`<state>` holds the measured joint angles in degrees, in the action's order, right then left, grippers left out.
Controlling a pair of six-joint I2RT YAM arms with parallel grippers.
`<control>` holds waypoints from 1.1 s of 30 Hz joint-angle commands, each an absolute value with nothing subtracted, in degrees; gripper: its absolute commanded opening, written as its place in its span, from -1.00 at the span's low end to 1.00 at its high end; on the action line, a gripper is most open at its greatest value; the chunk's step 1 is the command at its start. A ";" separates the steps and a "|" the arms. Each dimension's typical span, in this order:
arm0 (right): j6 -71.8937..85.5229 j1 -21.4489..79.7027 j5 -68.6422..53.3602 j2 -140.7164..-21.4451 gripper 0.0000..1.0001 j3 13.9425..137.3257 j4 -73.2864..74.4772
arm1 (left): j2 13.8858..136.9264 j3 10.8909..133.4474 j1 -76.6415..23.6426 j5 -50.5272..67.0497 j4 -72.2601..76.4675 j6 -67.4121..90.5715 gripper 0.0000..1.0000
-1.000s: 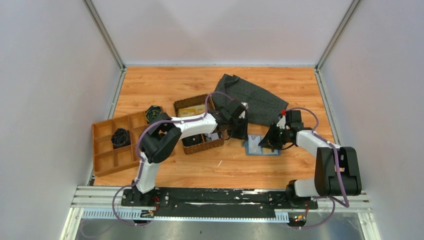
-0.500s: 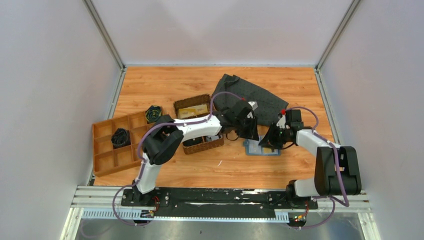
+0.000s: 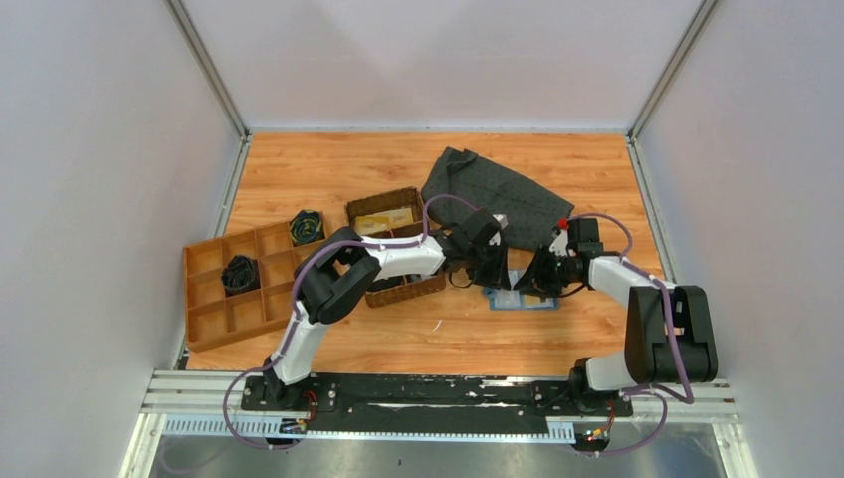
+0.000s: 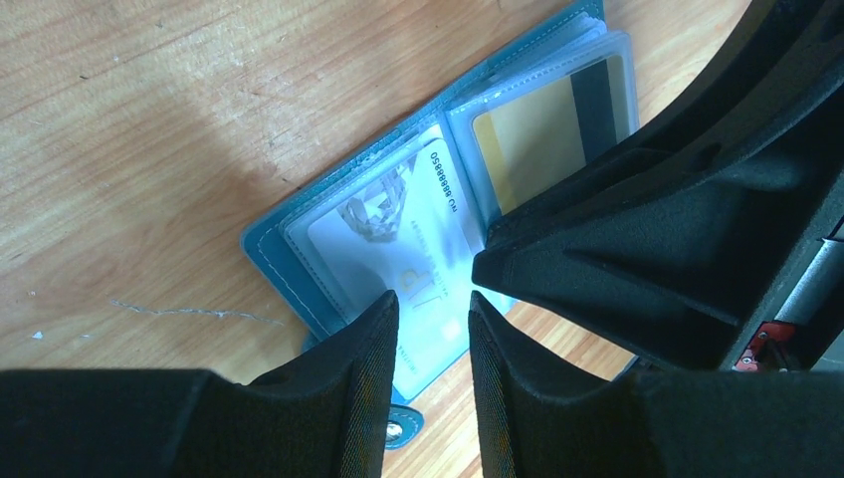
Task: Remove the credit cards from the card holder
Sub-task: Remove the credit card from the card holder.
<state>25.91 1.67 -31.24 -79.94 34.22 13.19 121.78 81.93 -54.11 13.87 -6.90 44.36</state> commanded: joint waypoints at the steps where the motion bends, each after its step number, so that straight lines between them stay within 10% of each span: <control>1: 25.24 0.44 -29.80 -81.40 -0.42 34.27 12.83 | 123.91 79.49 -53.45 12.20 -9.87 43.51 -0.26; 22: 26.64 -1.56 -39.36 -81.95 -0.48 29.93 4.45 | 124.62 75.60 -52.20 16.30 -4.81 43.51 -0.28; 33: 32.66 -3.53 -43.76 -79.53 -0.99 26.35 -3.18 | 124.80 75.84 -52.21 16.95 -4.48 43.42 -0.28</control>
